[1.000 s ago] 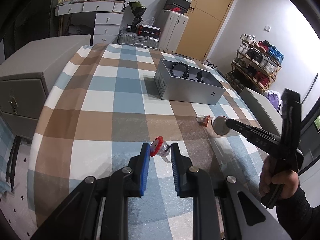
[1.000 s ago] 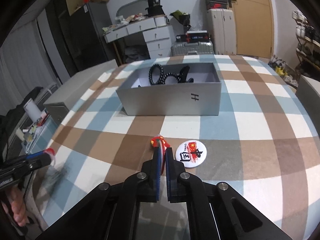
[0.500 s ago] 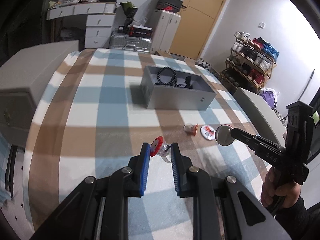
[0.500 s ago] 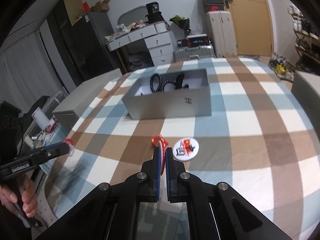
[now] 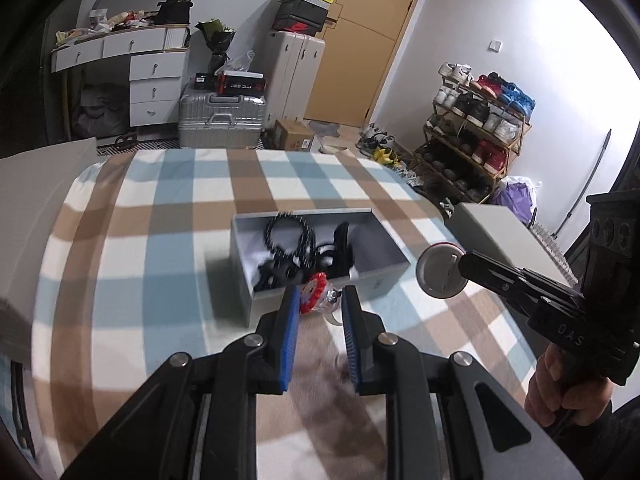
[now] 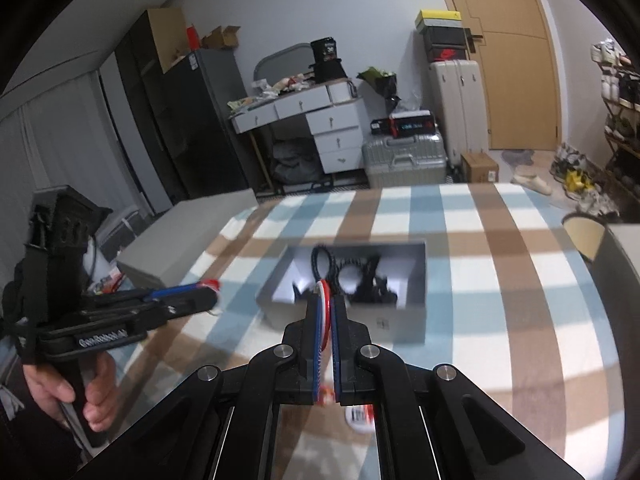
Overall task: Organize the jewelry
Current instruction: 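Carry both items into the silver box and open both grippers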
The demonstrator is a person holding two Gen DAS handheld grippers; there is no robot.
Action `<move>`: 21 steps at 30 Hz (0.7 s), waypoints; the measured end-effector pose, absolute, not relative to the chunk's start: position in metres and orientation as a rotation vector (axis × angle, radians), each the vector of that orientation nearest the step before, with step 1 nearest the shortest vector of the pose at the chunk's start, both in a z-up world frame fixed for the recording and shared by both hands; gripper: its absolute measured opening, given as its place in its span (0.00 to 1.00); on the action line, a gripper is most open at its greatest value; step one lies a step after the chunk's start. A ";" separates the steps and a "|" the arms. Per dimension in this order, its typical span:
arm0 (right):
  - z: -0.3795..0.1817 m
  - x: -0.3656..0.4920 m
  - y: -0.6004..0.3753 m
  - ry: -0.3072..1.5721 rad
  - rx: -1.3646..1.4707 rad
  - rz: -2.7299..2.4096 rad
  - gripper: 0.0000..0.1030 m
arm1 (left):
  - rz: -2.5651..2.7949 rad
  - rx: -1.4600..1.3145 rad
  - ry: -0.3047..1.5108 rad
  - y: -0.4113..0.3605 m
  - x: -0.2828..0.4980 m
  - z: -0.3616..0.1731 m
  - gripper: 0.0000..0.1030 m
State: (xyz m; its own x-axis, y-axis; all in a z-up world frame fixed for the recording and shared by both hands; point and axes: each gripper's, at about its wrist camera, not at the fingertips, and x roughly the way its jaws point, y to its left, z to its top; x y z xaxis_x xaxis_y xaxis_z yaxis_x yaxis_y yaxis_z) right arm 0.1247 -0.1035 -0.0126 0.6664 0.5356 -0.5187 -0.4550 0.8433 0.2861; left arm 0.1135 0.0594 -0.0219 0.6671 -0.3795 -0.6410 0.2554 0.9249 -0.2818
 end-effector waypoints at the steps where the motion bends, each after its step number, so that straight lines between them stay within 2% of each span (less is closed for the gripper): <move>1: -0.011 0.129 -0.103 0.624 0.141 0.561 0.04 | -0.359 -0.175 0.756 0.058 0.120 -0.021 0.15; 12: -0.018 0.184 -0.103 0.635 0.148 0.525 0.04 | -0.414 -0.205 0.803 0.032 0.178 -0.038 0.15; 21: -0.045 0.210 -0.107 0.681 0.151 0.489 0.04 | -0.434 -0.195 0.846 0.022 0.192 -0.048 0.15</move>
State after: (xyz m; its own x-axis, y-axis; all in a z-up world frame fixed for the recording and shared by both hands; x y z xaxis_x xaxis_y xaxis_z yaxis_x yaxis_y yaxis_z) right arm 0.2096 -0.1072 -0.0446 0.6693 0.4803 -0.5669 -0.3836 0.8768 0.2900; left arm 0.1923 0.0223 -0.0480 0.5824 -0.4454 -0.6800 0.2931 0.8953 -0.3354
